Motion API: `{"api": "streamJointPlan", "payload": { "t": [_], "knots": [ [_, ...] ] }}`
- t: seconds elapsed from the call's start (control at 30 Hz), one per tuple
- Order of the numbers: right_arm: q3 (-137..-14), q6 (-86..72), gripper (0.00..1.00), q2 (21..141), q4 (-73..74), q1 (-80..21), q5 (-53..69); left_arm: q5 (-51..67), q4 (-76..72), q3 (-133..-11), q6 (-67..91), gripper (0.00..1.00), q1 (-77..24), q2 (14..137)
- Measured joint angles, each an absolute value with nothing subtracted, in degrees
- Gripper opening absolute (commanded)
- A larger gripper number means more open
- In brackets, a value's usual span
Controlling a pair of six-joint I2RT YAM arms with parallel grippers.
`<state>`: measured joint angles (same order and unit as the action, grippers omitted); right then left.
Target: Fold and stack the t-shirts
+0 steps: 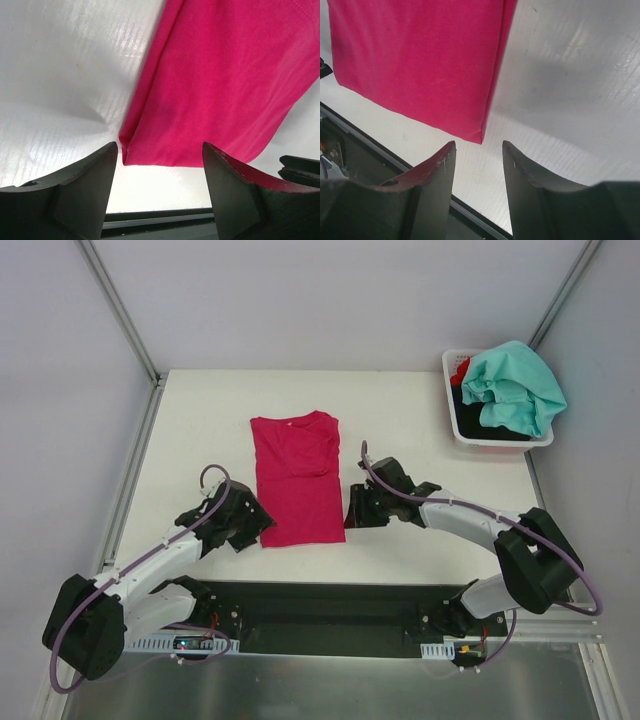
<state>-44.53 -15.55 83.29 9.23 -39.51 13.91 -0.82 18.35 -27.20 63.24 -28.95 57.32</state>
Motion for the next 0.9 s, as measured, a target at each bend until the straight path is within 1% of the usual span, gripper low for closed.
{"api": "streamJointPlan", "payload": {
  "t": [0.33, 0.47, 0.53, 0.7, 0.77, 0.87, 0.9],
  "knots": [
    [-44.5, -16.5, 0.45, 83.3, 8.4, -40.2, 13.6, -1.9, 16.8, -26.4, 65.1, 0.64, -30.2, 59.6],
    [-44.5, -16.5, 0.46, 83.3, 8.4, -40.2, 13.2, -2.0, 16.2, -25.9, 65.8, 0.59, -30.9, 60.1],
    [-44.5, -16.5, 0.46, 83.3, 8.4, -40.2, 13.0, -2.1, 15.7, -25.5, 66.2, 0.52, -31.2, 60.3],
    [-44.5, -16.5, 0.46, 83.4, 8.4, -40.2, 12.8, -2.2, 15.3, -25.3, 67.0, 0.41, -31.6, 60.4],
    [-44.5, -16.5, 0.46, 83.4, 8.4, -40.3, 12.8, -2.4, 15.2, -25.3, 67.1, 0.35, -31.6, 60.4],
    [-44.5, -16.5, 0.46, 83.4, 8.4, -40.3, 12.6, -2.7, 15.1, -24.4, 67.2, 0.27, -31.6, 60.0],
    [-44.6, -16.5, 0.46, 83.5, 8.4, -40.3, 12.6, -2.9, 15.2, -24.0, 67.2, 0.27, -31.6, 59.8]
  ]
}}
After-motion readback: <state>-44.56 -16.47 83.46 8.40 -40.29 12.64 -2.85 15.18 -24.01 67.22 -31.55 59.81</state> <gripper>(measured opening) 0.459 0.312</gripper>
